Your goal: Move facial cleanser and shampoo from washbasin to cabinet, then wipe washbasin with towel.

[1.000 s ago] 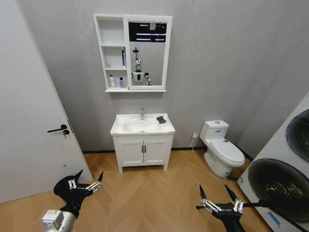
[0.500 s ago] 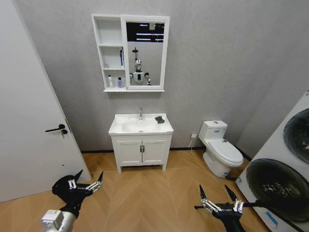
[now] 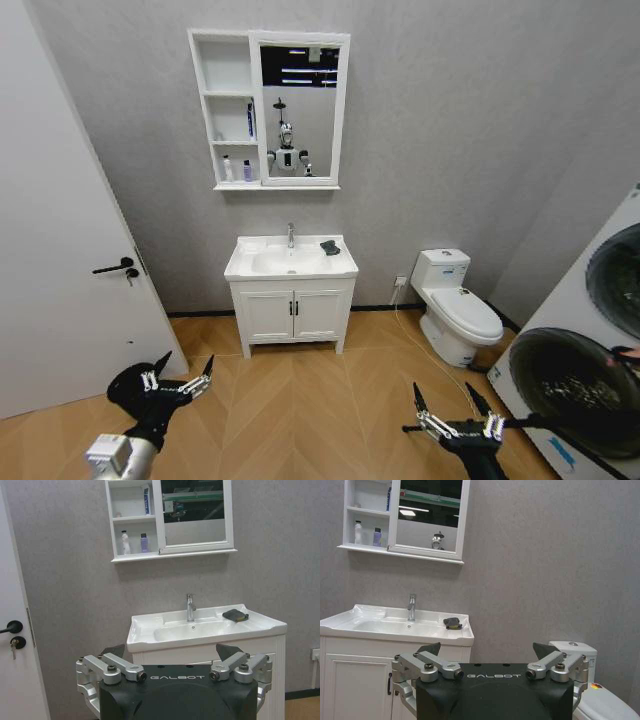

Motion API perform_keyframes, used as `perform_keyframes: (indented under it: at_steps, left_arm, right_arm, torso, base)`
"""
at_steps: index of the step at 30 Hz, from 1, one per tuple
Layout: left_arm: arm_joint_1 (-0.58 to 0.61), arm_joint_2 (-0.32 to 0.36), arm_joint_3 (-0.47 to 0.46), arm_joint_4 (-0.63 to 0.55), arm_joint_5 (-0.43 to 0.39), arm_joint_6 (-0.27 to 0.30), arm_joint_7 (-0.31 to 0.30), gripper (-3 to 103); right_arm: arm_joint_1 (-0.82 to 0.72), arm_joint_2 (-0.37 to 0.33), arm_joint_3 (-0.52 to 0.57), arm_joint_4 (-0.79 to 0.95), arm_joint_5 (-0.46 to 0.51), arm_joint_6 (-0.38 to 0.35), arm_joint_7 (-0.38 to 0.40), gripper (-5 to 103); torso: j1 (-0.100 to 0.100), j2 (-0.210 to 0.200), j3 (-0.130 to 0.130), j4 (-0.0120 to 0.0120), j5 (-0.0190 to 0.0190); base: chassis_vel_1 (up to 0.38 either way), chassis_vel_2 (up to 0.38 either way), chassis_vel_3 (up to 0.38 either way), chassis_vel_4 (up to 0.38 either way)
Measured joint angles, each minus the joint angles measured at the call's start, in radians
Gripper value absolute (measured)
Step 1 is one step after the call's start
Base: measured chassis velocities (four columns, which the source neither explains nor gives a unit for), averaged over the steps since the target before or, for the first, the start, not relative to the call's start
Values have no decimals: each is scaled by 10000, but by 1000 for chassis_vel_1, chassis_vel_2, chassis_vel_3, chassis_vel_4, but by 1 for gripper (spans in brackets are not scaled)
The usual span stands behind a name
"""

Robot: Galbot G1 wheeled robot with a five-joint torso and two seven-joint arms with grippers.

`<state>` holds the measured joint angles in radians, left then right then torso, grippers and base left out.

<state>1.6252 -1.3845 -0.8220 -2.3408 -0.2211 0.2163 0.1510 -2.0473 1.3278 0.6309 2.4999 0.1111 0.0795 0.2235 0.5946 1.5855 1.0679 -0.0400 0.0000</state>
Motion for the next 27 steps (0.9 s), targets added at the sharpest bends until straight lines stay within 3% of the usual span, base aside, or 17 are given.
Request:
perform_keyframes:
  at_steps: [27]
  left_arm:
    - [0, 0, 0, 0, 0, 0, 0, 100]
  right_arm:
    - [0, 0, 0, 1, 0, 0, 0, 100]
  torso:
    - [0, 0, 0, 0, 0]
  base:
    - [0, 0, 0, 0]
